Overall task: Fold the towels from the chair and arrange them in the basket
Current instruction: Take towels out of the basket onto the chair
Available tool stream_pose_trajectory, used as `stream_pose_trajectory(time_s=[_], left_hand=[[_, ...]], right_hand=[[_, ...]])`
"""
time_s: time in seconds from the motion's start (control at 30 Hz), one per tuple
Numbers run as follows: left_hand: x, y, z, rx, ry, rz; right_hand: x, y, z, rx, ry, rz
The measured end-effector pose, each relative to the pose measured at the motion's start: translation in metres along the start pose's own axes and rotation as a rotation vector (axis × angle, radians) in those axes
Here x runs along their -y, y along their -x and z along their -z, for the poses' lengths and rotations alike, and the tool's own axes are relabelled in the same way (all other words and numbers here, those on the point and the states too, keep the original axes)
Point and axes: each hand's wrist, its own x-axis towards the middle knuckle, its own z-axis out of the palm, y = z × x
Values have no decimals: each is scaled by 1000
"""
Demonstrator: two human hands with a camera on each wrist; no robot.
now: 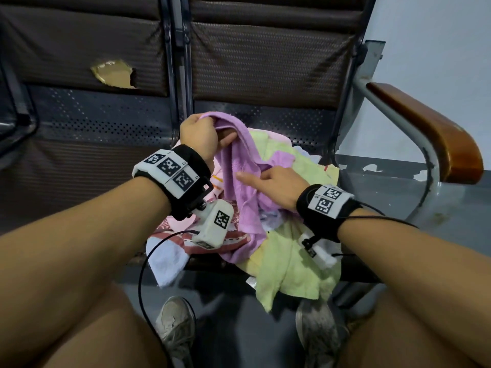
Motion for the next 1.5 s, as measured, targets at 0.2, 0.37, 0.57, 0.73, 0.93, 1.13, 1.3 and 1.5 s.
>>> stream_pose_trajectory(time_s=[0.2,0.37,0.57,0.73,0.93,1.13,1.3,1.5], left_hand=[[-1,-9,4,-61,-55,-24],[4,-25,28,-112,-332,-35],[4,-28,33,-73,-488,-97],[11,-26,39,-5,-560,-11],[12,-24,36,-70,-425,25],[11,-30,41,-202,-382,76],[8,-30,41,-147,-274,20],[14,-40,58,-141,-438,-20]], right_hand=[[-10,-3,4,-13,48,-39],[-40,5,50,-414,35,-32],[-64,19,50,-137,271,-129],[-83,24,54,-228,221,-165],[-83,29,54,-134,174,-105],[-75,31,50,-120,116,-100],[-70,30,37,70,210,-147],[-80,22,40,-254,-34,-139]])
